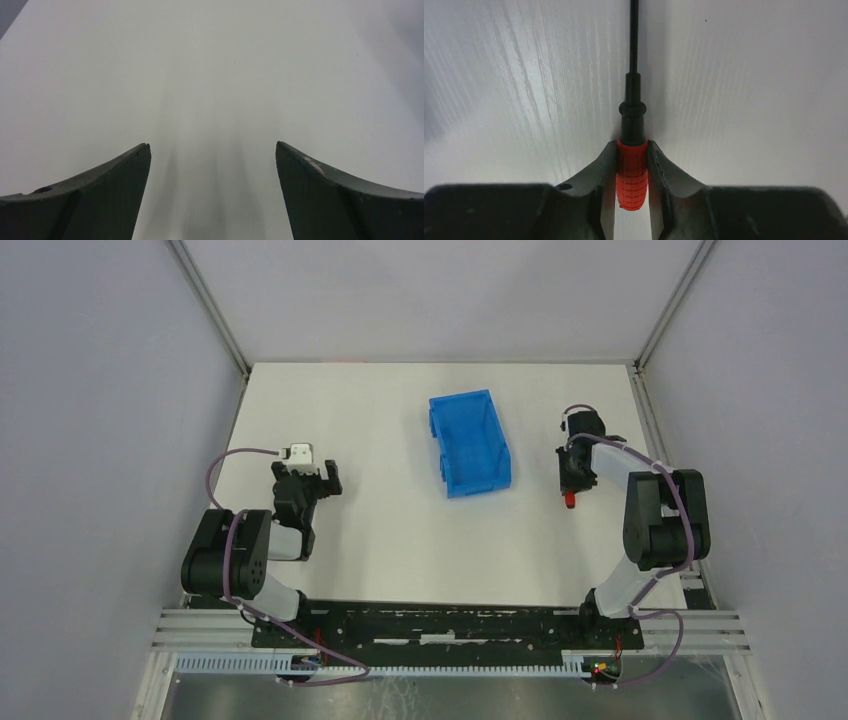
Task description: Put the screwdriver in the bin
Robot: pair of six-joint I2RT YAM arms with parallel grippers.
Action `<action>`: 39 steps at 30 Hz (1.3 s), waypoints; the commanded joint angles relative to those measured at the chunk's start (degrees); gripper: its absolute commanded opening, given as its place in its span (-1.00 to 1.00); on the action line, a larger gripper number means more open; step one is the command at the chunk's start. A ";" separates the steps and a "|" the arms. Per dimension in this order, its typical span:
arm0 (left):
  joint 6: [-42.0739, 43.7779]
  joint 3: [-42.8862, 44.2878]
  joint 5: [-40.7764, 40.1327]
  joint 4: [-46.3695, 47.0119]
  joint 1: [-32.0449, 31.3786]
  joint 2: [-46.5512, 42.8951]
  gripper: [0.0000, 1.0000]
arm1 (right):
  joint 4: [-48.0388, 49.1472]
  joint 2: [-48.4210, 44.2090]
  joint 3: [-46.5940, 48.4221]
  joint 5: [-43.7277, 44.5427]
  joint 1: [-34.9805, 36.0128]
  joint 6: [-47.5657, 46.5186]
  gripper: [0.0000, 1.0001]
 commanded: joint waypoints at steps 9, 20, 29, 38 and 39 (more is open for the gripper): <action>-0.94 0.83 0.04 2.84 0.42 0.08 1.00 | -28.28 0.15 30.13 1.17 -0.34 -2.52 -1.00; -0.94 0.83 0.04 2.85 0.42 0.12 1.00 | -30.82 -1.62 46.46 0.01 9.17 4.38 -1.00; -0.94 0.83 0.02 2.85 0.42 0.12 1.00 | -22.97 10.27 55.14 1.36 29.29 5.51 -1.00; -0.94 0.83 0.02 2.85 0.42 0.10 1.00 | -14.71 19.34 44.52 3.75 31.76 3.00 -1.00; -0.94 0.83 0.03 2.85 0.42 0.06 1.00 | -13.36 20.06 43.05 4.35 31.89 3.05 -1.00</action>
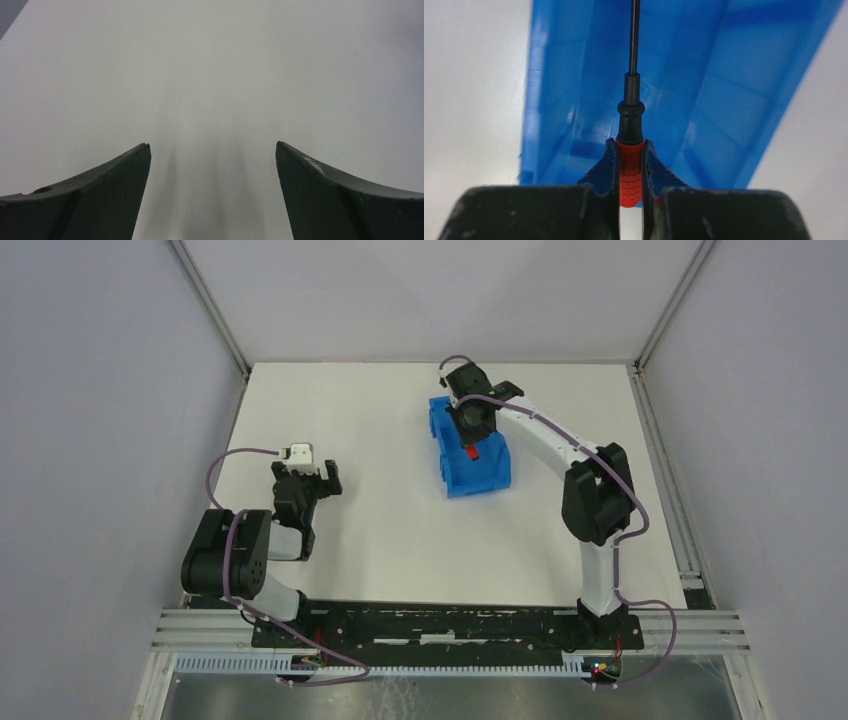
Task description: Put the screwdriver in the bin
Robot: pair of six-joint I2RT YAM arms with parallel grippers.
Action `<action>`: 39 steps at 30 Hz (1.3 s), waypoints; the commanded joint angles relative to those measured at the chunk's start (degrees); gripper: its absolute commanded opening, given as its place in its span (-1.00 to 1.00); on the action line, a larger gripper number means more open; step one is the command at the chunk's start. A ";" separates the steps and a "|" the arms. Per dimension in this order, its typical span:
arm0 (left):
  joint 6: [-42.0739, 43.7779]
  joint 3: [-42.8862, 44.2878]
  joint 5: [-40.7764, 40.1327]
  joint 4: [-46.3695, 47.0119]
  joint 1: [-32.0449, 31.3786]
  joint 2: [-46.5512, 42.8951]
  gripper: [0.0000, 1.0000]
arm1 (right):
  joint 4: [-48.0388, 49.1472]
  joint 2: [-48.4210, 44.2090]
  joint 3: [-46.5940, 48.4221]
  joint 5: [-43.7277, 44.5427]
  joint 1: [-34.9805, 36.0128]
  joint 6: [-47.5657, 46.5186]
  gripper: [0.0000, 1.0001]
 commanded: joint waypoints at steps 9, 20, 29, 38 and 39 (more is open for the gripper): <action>-0.94 0.83 0.02 2.85 0.42 0.07 1.00 | 13.23 8.42 -10.02 2.97 0.81 0.50 -0.91; -0.94 0.83 0.02 2.85 0.42 0.04 1.00 | 11.39 2.50 -8.25 3.42 0.84 1.38 -0.18; -0.94 0.83 0.02 2.85 0.42 0.08 1.00 | 12.60 -15.48 -8.07 10.67 0.65 -2.23 0.86; -0.94 0.83 0.01 2.85 0.42 0.08 1.00 | 31.11 -42.84 -38.97 22.65 -3.49 -5.76 0.96; -0.94 0.83 0.08 2.84 0.42 0.08 1.00 | 33.73 -46.27 -43.57 22.49 -4.13 -5.65 0.96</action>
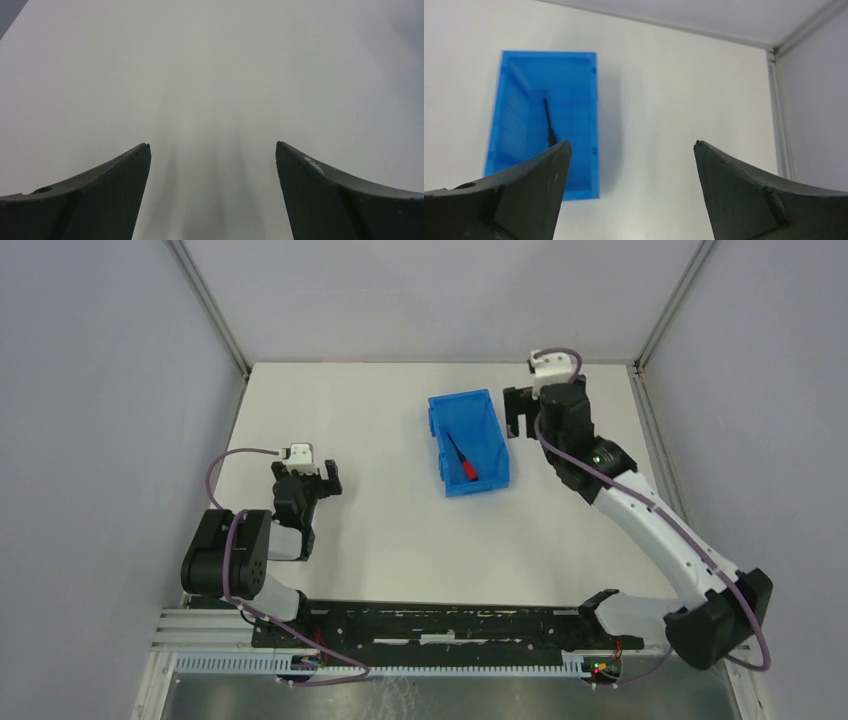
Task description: Put the screwdriver in the bin
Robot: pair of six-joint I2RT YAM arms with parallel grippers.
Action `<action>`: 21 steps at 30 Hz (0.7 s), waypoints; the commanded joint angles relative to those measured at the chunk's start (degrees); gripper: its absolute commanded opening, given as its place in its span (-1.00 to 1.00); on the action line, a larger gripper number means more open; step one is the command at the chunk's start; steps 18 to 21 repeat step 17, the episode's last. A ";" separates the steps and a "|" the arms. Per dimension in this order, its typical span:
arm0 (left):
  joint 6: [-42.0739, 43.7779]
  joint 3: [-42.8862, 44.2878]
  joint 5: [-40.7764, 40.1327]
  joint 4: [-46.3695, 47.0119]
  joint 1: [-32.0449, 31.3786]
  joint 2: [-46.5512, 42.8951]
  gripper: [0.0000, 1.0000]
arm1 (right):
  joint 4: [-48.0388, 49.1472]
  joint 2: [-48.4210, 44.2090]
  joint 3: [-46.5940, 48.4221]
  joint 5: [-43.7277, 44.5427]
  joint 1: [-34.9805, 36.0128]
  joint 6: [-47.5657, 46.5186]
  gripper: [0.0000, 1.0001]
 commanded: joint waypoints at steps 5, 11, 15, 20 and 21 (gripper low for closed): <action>-0.94 0.83 0.09 2.84 0.42 0.06 1.00 | 23.52 -19.07 -38.58 11.46 -3.25 -0.49 0.96; -0.94 0.83 0.08 2.85 0.42 0.08 1.00 | 36.24 -25.83 -57.70 13.21 -3.37 2.38 0.96; -0.94 0.83 0.04 2.85 0.42 0.08 1.00 | 38.98 -24.79 -60.61 12.55 -3.35 2.65 0.96; -0.94 0.83 0.06 2.85 0.42 0.08 1.00 | 38.95 -23.54 -59.97 11.73 -3.34 2.24 0.96; -0.94 0.83 0.06 2.85 0.42 0.08 1.00 | 38.95 -23.54 -59.97 11.73 -3.34 2.24 0.96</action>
